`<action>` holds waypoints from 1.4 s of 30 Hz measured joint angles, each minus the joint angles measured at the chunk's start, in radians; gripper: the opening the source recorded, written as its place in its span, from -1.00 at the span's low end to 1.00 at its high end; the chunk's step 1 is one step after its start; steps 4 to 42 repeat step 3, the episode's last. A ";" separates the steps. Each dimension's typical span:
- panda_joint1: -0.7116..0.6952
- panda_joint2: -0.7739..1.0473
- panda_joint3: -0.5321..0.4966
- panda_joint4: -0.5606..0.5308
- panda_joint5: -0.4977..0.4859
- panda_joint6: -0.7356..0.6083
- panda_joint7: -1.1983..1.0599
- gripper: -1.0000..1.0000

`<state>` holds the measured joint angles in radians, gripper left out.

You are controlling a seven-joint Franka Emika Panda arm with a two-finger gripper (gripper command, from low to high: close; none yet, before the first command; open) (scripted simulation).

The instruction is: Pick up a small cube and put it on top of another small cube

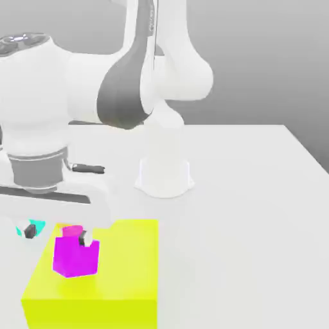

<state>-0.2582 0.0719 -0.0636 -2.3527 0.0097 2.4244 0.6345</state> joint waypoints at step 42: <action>0.001 -0.072 0.001 0.032 -0.008 -0.104 0.006 1.00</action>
